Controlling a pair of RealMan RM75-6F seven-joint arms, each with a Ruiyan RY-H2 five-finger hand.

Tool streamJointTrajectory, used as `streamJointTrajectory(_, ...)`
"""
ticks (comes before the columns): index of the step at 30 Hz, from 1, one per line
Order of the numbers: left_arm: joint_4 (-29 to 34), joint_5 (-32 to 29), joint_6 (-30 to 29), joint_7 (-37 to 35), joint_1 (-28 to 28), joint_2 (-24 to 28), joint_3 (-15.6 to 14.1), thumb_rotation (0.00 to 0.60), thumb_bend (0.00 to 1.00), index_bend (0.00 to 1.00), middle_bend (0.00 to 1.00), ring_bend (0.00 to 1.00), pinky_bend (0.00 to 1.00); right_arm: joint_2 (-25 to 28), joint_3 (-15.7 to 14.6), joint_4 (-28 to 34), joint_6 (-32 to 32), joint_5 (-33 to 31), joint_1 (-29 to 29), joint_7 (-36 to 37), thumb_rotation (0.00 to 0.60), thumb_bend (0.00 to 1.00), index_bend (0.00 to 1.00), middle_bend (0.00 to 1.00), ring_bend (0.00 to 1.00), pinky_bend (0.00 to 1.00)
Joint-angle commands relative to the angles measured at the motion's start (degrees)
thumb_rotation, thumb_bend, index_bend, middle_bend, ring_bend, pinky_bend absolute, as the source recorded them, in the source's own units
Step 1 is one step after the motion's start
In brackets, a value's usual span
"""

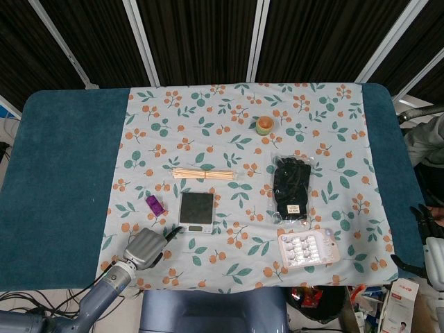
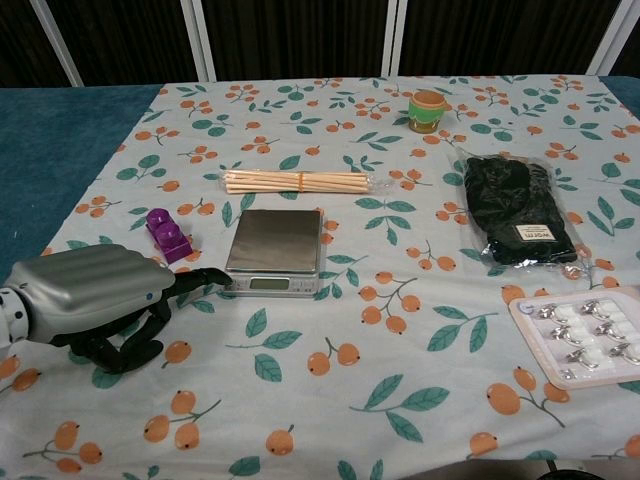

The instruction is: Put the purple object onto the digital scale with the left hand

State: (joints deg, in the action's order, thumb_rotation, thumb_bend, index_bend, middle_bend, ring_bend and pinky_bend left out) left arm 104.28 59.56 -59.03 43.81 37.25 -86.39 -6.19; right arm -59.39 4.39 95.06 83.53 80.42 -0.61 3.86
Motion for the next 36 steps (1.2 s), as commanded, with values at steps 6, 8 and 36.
streamJointTrajectory(6, 0.1, 0.0, -0.1, 0.1, 0.0, 0.1, -0.1, 0.6, 0.51, 0.01, 0.7, 0.71, 0.68, 0.0, 0.0, 0.0, 0.0, 0.0, 0.0, 0.0, 0.6, 0.08, 0.03, 0.01, 0.17, 0.19)
streamJointTrajectory(8, 0.2, 0.0, -0.2, 0.1, 0.0, 0.1, -0.1, 0.6, 0.51, 0.01, 0.7, 0.71, 0.68, 0.0, 0.0, 0.0, 0.0, 0.1, 0.0, 0.0, 0.6, 0.08, 0.03, 0.01, 0.17, 0.19)
streamJointTrajectory(36, -0.2, 0.1, 0.0, 0.1, 0.2, -0.3, -0.2, 0.6, 0.51, 0.03, 0.7, 0.7, 0.68, 0.1, 0.0, 0.2, -0.5, -0.4, -0.1, -0.3, 0.6, 0.08, 0.03, 0.01, 0.17, 0.19)
